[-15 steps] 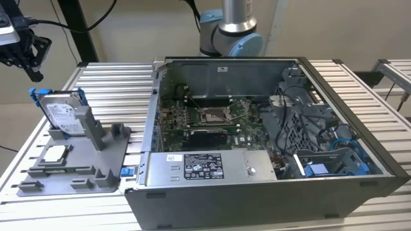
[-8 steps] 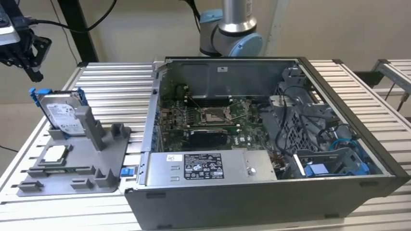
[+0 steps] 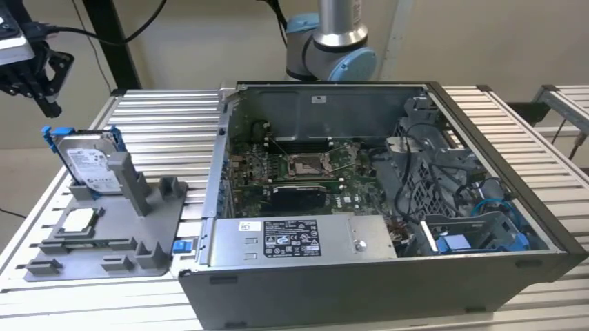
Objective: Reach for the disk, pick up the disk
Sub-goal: 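Pick up the disk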
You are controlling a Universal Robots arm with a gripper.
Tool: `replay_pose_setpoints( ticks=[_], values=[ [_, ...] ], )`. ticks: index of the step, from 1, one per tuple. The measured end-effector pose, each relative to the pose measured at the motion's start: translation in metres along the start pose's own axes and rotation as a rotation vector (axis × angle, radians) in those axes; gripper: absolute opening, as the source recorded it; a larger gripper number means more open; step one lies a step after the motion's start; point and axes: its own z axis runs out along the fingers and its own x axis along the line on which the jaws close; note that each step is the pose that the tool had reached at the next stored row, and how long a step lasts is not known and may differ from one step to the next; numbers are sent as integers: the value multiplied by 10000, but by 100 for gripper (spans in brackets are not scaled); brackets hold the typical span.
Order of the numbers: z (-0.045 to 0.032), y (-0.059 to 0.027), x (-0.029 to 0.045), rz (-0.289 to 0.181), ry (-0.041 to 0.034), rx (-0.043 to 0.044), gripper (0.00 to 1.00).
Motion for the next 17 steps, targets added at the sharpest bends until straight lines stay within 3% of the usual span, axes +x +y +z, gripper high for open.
replay_pose_setpoints(
  ticks=[17],
  values=[
    [0, 1, 4, -3038, 118, 9, 0]
  ],
)
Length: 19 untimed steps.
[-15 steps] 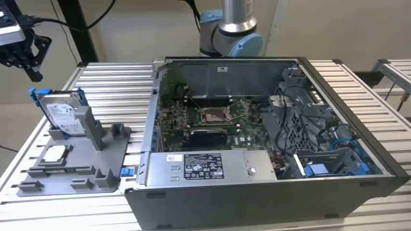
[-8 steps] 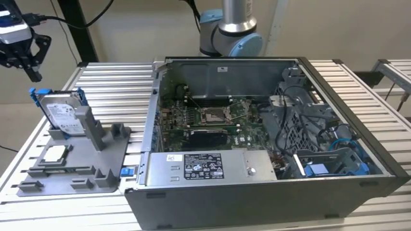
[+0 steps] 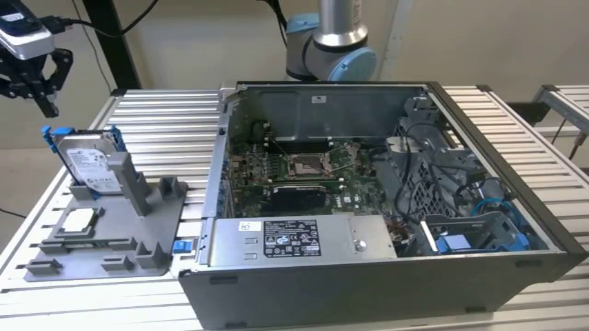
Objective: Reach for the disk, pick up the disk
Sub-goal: 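Pick up the disk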
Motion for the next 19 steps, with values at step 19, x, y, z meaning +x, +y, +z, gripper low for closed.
replay_pose_setpoints(
  ticks=[19],
  values=[
    [-5, 5, 10, -1087, 47, 29, 0]
  ],
)
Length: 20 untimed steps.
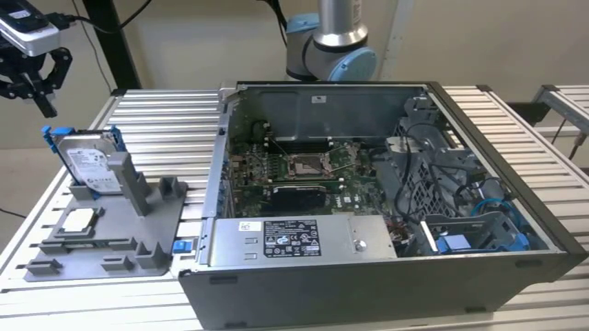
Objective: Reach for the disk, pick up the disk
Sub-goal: 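Pick up the disk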
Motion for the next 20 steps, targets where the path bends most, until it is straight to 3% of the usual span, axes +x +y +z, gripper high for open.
replay_pose_setpoints(
  ticks=[6, 20],
  values=[
    [-8, 0, 0, -419, 14, 3, 0],
    [-12, 0, 0, -2513, 90, 6, 0]
  ],
)
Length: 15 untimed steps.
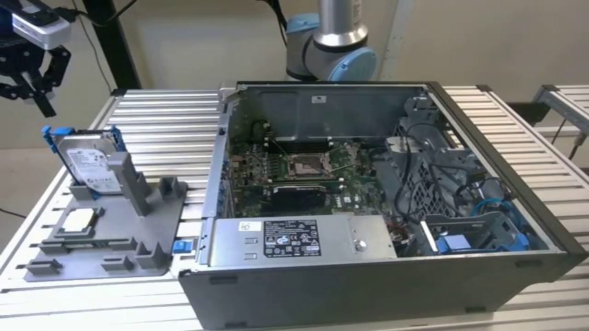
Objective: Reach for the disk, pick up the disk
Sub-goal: 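Pick up the disk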
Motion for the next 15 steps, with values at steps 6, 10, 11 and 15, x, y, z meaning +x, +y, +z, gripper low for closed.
replay_pose_setpoints(
  ticks=[6, 10, 11, 15],
  values=[
    [-1, 0, 0, -989, 36, 1, 0],
    [-1, 0, 0, -1660, 59, 2, 0],
    [-1, 0, 0, -1849, 66, 2, 0],
    [0, 0, 0, -2571, 91, 4, 0]
  ],
)
